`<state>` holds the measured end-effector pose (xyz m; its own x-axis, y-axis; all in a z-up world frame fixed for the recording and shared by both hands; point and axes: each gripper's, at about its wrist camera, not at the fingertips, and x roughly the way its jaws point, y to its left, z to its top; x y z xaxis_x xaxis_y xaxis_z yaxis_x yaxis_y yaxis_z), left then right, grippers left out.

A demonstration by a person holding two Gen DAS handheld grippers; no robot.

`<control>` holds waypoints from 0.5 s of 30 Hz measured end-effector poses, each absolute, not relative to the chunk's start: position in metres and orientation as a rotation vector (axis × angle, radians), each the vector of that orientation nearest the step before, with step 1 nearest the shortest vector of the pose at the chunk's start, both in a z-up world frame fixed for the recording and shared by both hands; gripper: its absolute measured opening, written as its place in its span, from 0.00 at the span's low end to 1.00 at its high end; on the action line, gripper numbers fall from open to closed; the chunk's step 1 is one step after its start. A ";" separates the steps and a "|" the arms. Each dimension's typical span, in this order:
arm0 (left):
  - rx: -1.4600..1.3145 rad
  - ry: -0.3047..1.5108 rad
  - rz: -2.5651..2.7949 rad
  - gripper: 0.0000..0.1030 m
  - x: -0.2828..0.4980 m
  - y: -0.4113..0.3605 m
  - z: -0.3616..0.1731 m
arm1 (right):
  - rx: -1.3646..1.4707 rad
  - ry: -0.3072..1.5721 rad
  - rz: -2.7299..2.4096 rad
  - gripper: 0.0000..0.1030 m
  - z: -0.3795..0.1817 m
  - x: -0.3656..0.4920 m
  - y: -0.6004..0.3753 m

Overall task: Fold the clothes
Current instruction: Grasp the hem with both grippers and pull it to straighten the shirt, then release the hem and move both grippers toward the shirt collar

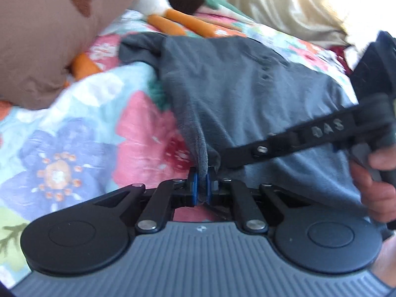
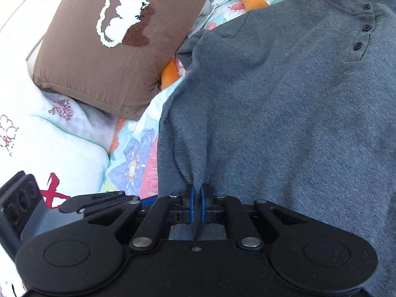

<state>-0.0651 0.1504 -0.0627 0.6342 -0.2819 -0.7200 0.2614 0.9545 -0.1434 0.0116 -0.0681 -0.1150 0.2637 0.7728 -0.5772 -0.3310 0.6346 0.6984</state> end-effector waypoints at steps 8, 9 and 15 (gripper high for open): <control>-0.153 0.782 -0.101 0.06 -0.086 0.220 -0.016 | 0.421 1.004 0.686 0.28 -0.095 0.015 -0.089; -0.183 0.810 -0.095 0.06 -0.084 0.226 -0.020 | 0.398 1.009 0.656 0.28 -0.095 0.016 -0.091; -0.142 0.988 -0.050 0.06 -0.071 0.218 -0.057 | 0.298 1.099 0.541 0.27 -0.108 0.016 -0.091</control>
